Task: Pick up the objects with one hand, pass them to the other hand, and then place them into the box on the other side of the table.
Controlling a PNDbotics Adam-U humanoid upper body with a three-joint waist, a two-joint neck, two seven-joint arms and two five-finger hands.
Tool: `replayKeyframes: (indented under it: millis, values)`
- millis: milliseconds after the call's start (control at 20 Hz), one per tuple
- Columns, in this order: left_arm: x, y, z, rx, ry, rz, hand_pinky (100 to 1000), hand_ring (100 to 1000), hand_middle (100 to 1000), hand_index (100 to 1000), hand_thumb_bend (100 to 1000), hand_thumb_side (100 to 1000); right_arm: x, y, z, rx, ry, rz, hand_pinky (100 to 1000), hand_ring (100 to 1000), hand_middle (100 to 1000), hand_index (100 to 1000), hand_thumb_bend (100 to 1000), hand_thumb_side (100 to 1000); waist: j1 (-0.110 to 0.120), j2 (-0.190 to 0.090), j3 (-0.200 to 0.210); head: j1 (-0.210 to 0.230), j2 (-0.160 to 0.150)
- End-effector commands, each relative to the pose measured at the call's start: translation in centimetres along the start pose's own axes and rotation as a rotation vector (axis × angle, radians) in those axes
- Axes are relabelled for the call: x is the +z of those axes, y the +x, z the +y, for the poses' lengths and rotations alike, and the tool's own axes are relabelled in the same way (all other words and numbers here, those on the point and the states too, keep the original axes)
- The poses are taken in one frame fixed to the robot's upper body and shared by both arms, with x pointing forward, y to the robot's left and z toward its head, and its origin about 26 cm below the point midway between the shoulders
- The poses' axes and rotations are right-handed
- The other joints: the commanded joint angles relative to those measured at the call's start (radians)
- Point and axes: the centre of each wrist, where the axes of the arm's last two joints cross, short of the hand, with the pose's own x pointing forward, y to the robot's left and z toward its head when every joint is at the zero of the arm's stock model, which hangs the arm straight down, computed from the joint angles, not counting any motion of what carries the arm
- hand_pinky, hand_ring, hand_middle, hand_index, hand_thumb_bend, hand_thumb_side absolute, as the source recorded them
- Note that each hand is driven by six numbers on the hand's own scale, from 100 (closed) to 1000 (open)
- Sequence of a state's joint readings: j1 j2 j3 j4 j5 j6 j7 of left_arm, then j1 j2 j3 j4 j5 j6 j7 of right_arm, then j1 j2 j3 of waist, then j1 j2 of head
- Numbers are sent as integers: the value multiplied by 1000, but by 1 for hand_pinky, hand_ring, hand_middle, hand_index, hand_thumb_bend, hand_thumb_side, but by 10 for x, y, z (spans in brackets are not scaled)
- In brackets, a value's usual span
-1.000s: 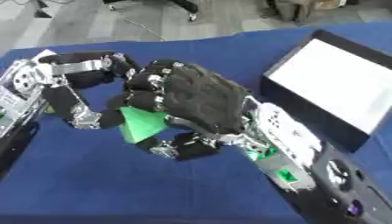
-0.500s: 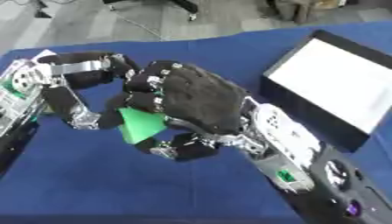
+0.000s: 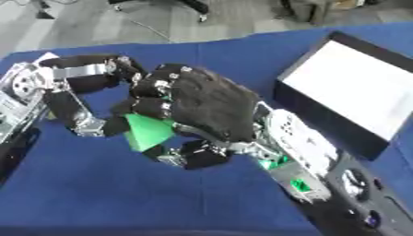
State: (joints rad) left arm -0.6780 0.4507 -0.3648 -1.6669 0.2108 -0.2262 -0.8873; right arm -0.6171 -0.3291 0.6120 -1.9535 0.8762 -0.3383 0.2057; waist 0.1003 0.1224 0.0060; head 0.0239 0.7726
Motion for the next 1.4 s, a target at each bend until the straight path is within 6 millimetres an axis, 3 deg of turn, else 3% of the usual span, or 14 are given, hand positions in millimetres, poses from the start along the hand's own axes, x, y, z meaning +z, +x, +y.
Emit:
replayKeyframes:
  millis: [50, 250, 600, 1400]
  values:
    - [5, 33, 25, -146, 4, -83, 802, 715, 742, 754, 100, 590, 21, -23, 24, 8, 156, 103, 711, 625, 192, 784, 100, 132, -2, -10, 1, -2, -3]
    - [6, 36, 27, -202, 12, -57, 801, 717, 742, 736, 100, 622, 20, -23, 24, 10, 156, 102, 711, 624, 193, 783, 100, 132, -2, -10, 1, -2, -3]
    - [8, 35, 27, -245, -9, -32, 814, 742, 785, 813, 100, 717, 21, -23, 26, 3, 165, 105, 710, 624, 191, 783, 100, 144, -3, -9, 1, -2, -3]
    - [27, 31, 35, -256, 21, 7, 821, 754, 801, 832, 100, 759, 25, -27, 29, -3, 172, 127, 708, 624, 187, 784, 100, 149, -1, -9, -1, -3, -3]
